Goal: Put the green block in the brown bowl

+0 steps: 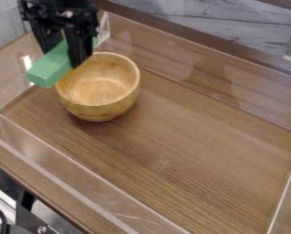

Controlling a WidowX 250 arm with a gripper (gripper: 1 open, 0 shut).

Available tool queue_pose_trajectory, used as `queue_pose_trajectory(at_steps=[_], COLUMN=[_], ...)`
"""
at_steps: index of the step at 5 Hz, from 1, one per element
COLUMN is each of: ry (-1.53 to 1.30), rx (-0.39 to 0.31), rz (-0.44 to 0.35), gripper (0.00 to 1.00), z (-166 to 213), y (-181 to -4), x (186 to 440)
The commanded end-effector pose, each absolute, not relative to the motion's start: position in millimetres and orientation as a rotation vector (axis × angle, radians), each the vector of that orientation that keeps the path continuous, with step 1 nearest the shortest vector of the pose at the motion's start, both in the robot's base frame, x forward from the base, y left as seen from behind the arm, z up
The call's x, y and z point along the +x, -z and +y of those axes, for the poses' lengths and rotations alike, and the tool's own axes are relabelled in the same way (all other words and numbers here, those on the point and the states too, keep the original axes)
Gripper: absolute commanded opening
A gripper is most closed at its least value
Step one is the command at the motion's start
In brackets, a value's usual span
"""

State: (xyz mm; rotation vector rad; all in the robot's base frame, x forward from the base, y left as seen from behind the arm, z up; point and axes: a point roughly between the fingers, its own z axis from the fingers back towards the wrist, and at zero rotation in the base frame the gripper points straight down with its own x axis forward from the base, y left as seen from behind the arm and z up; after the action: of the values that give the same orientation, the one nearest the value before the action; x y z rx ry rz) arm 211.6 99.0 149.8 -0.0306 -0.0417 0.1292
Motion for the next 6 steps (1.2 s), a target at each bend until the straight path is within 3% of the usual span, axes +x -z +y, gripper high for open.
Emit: queue_pose_trajectory(at_steps=[1, 4, 6], ry=[-0.091, -0.049, -0.035], rx=[-0.013, -0.01, -0.009], rz=[-0.087, -0.127, -0.152], gripper=[0.0, 0.0, 0.0], z=[101, 108, 99], y=[-142.3, -102.1, -94.8], x=[217, 237, 253])
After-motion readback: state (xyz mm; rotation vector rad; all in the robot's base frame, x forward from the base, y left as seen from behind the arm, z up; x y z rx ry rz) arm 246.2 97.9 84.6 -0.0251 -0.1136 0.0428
